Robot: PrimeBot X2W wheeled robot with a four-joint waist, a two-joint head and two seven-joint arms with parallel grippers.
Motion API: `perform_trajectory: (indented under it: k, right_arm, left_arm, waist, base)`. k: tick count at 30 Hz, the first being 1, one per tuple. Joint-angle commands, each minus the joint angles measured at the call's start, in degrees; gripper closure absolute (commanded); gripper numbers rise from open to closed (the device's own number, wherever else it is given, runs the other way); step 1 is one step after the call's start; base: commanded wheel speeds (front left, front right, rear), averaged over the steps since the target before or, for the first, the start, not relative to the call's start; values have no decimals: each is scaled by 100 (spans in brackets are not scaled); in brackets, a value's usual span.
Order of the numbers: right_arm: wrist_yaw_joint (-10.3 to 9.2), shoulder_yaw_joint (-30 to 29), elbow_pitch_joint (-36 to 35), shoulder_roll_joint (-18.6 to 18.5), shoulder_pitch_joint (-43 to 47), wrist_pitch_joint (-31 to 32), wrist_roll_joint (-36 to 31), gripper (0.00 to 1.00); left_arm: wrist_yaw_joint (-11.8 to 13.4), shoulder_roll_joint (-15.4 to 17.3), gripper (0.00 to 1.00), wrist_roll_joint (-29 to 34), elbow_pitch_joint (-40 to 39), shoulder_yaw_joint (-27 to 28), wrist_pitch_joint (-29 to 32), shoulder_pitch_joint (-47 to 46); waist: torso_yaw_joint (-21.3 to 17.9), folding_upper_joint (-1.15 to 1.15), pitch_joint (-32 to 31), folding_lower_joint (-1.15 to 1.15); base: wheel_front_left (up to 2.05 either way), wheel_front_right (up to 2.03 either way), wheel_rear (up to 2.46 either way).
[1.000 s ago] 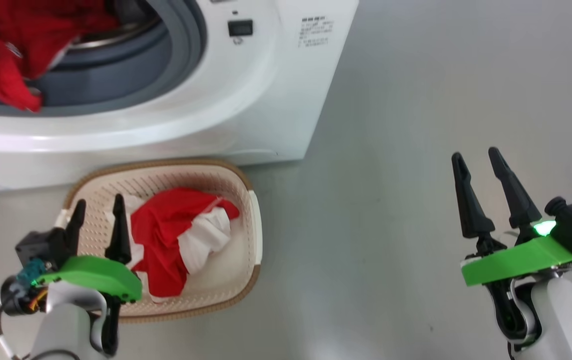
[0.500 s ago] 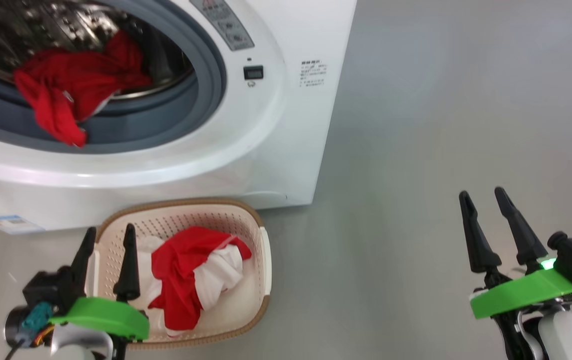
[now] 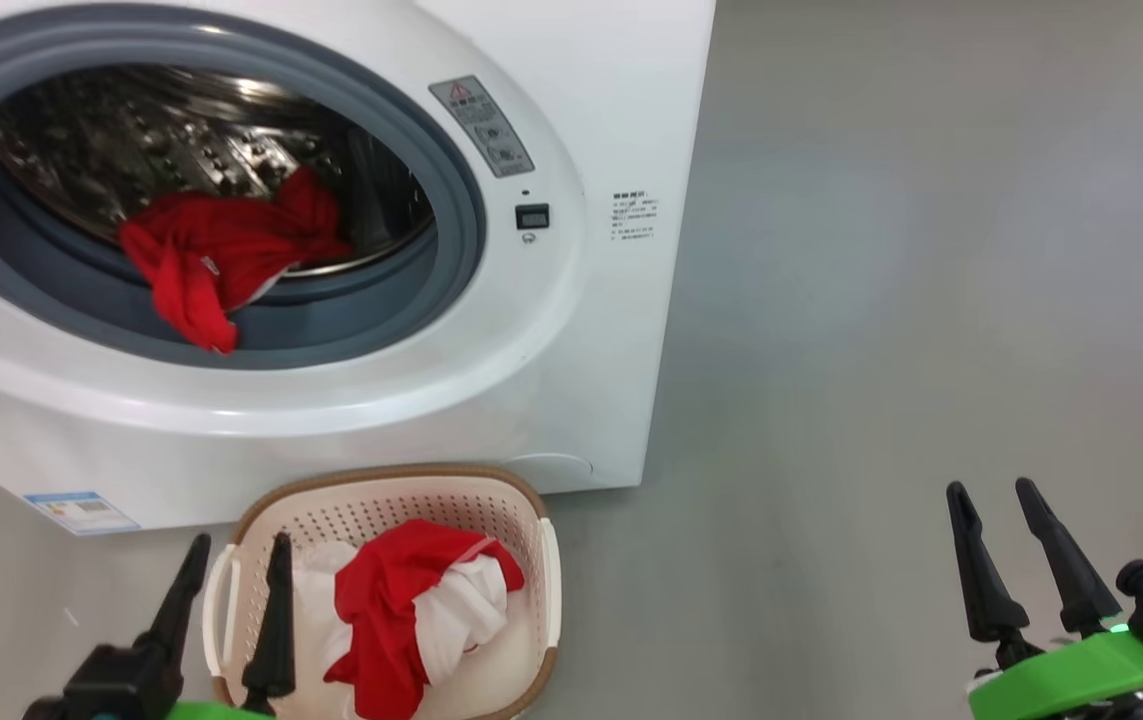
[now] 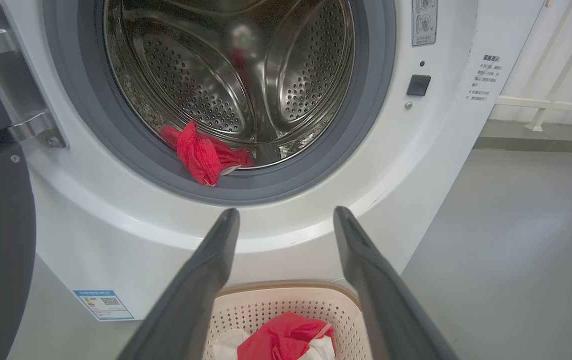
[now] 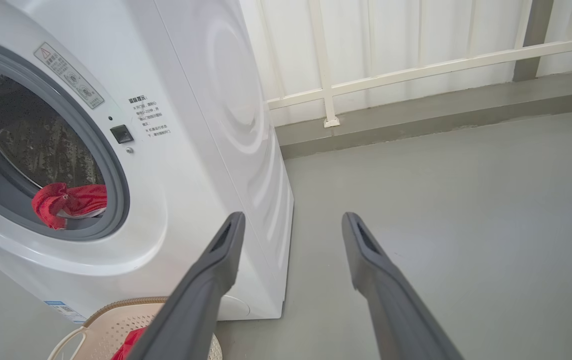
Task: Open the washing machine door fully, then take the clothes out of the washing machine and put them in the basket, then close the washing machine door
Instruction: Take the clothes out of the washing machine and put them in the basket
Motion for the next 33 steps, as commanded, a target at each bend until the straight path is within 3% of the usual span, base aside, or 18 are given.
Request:
perform_trajectory:
  k: [1,17,33]
  right_arm:
    - [35,54,-175,-78,64,-37,-34,0]
    - [35,-117,-289,-80,788,-37,-48,0]
    - [35,-165,-338,-71,801,-37,-66,0]
  left_arm:
    - [-32,102,0,19,-222,199,-30,77]
    - [-32,66,0,82,-960,378,-30,1164]
    - [-24,54,0,53,-1097,377,-30,1243]
  waist:
    - [53,0,-203,0]
    - [103,0,-761,0]
    - [91,0,-681,0]
  base:
    - [0,0,0]
    - [0,0,0]
    - [0,0,0]
